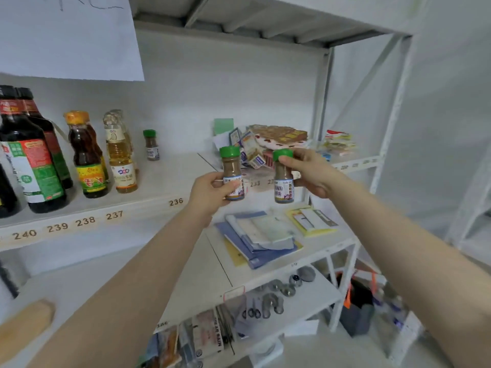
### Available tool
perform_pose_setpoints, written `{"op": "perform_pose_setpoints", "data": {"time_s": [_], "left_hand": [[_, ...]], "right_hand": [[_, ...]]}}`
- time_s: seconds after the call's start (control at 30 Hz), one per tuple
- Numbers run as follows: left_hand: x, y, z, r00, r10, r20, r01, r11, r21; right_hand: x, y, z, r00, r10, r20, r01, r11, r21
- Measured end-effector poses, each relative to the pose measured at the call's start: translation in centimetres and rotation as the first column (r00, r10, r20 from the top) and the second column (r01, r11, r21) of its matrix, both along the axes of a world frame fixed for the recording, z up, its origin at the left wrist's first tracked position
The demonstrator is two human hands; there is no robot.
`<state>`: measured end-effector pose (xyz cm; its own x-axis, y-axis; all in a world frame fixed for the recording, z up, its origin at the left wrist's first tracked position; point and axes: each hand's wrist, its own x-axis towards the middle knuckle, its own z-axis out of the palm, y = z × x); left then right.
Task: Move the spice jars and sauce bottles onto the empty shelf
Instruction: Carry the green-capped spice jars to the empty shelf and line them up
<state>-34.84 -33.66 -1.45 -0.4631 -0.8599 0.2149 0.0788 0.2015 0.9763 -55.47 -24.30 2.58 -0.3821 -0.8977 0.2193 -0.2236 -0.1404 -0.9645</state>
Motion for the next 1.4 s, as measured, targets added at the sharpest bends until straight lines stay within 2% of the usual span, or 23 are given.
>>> {"op": "perform_pose_setpoints", "data": {"time_s": [0.17, 0.37, 0.6, 0.7, 0.8, 0.93, 1.1, 1.4], "left_hand": [[-5.5, 6.8, -1.8, 0.987, -0.158, 0.028, 0.155, 0.985, 0.08], [-14.5, 16.5, -4.5, 0.938, -0.34, 0.065, 0.329, 0.933, 0.143], [-26.4, 30.5, -8.3, 0.853, -0.519, 0.057, 0.498, 0.841, 0.21], [-31.1, 35.6, -9.7, 0.82, -0.57, 0.048, 0.544, 0.803, 0.244], [-35.0, 39.9, -10.6, 0.79, -0.612, 0.044, 0.576, 0.764, 0.291], [-39.6, 43.6, -10.9, 0.753, -0.655, 0.066, 0.612, 0.733, 0.298], [-45.5, 45.5, -11.2, 0.726, -0.68, 0.098, 0.632, 0.717, 0.296], [-58.9, 44.0, -12.8, 0.706, -0.698, 0.12, 0.655, 0.708, 0.264]], "right_hand": [[-3.3, 9.1, -3.4, 0.981, -0.189, 0.048, 0.19, 0.982, 0.0], [-9.3, 21.6, -7.1, 0.934, -0.33, 0.14, 0.326, 0.944, 0.049], [-17.2, 37.9, -10.3, 0.862, -0.503, 0.067, 0.477, 0.848, 0.232], [-20.5, 43.4, -11.9, 0.795, -0.592, 0.135, 0.538, 0.79, 0.295], [-23.4, 47.8, -13.1, 0.753, -0.616, 0.231, 0.538, 0.779, 0.322], [-27.2, 52.0, -14.0, 0.783, -0.594, 0.186, 0.525, 0.791, 0.315], [-31.7, 54.3, -14.5, 0.8, -0.578, 0.16, 0.539, 0.81, 0.232], [-43.9, 53.7, -15.7, 0.731, -0.675, 0.099, 0.656, 0.735, 0.169]]}}
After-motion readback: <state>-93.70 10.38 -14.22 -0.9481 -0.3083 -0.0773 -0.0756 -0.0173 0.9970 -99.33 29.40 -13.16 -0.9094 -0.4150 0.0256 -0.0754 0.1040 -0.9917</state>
